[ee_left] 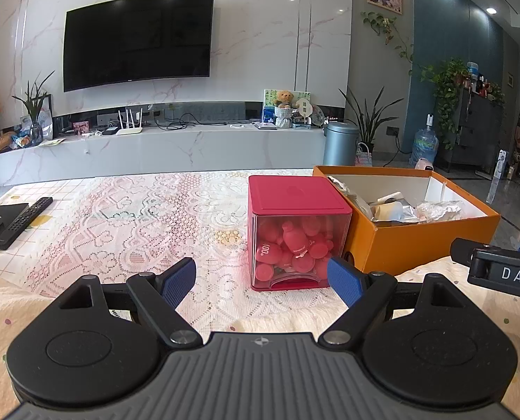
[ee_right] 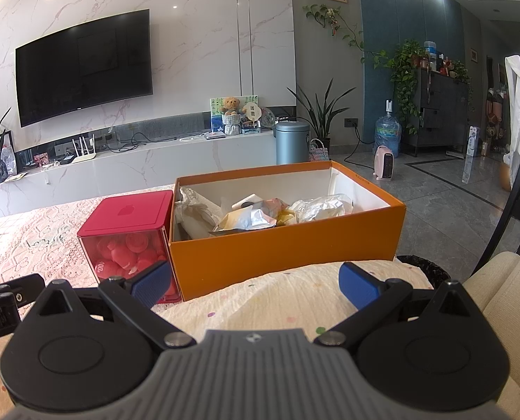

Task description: Organize soft objects

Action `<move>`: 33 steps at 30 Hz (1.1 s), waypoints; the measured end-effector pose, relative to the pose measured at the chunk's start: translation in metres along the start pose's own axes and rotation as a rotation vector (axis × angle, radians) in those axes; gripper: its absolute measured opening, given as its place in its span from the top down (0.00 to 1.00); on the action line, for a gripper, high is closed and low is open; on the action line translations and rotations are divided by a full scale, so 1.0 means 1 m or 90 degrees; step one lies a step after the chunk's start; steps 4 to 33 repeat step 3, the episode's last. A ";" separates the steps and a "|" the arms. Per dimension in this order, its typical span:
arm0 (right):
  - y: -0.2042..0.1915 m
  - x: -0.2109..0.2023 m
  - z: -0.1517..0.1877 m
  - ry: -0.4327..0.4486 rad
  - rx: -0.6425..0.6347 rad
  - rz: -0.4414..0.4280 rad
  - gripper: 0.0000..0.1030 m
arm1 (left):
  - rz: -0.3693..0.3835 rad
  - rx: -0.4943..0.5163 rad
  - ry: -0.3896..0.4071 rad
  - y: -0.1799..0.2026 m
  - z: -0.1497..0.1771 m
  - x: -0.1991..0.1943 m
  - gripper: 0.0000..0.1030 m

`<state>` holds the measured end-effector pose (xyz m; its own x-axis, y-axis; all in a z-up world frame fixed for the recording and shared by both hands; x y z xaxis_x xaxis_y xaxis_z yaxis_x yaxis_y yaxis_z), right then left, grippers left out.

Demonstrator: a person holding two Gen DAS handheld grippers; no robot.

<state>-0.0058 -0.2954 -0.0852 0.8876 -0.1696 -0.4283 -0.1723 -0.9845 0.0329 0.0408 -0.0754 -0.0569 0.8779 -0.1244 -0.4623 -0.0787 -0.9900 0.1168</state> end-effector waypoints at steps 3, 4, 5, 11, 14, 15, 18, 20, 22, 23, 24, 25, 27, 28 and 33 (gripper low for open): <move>0.000 0.000 0.000 0.000 0.000 0.000 0.03 | 0.000 0.000 0.000 0.000 0.000 0.000 0.03; 0.000 0.000 0.000 0.000 0.000 0.000 0.03 | 0.000 0.000 0.000 0.000 0.000 0.000 0.03; 0.000 0.000 0.000 0.000 0.000 0.000 0.03 | 0.000 0.000 0.000 0.000 0.000 0.000 0.03; 0.000 0.000 0.000 0.000 0.000 0.000 0.03 | 0.000 0.000 0.000 0.000 0.000 0.000 0.03; 0.000 0.000 0.000 0.000 0.000 0.000 0.03 | 0.000 0.000 0.000 0.000 0.000 0.000 0.03; 0.000 0.000 0.000 0.000 0.000 0.000 0.03 | 0.000 0.000 0.000 0.000 0.000 0.000 0.03; 0.000 0.000 0.000 0.000 0.000 0.000 0.03 | 0.000 0.000 0.000 0.000 0.000 0.000 0.03; 0.000 0.000 0.000 0.000 0.000 0.000 0.03 | 0.000 0.000 0.000 0.000 0.000 0.000 0.03; 0.000 0.000 0.000 0.000 0.000 0.000 0.03 | 0.000 0.000 0.000 0.000 0.000 0.000 0.03; 0.000 0.000 0.000 0.000 0.000 0.000 0.03 | 0.000 0.000 0.000 0.000 0.000 0.000 0.03; 0.000 0.000 0.000 0.000 0.000 0.000 0.03 | 0.000 0.000 0.000 0.000 0.000 0.000 0.03; 0.000 0.000 0.000 0.000 0.000 0.000 0.03 | 0.000 0.000 0.000 0.000 0.000 0.000 0.03; 0.000 0.000 0.000 0.000 0.000 0.000 0.03 | 0.000 0.000 0.000 0.000 0.000 0.000 0.03; 0.000 0.000 0.000 0.000 0.000 0.000 0.03 | 0.000 0.000 0.000 0.000 0.000 0.000 0.03; 0.000 0.000 0.000 0.000 0.000 0.000 0.03 | 0.000 0.000 0.000 0.000 0.000 0.000 0.03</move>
Point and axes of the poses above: each gripper's, at about its wrist camera, not at the fingertips, and x roughly the way its jaws point, y to its right, z to its underside, the point moved 2 cm from there along x, roughly the way its jaws point, and after that the axes turned 6 degrees about -x, right-handed, at the moved point
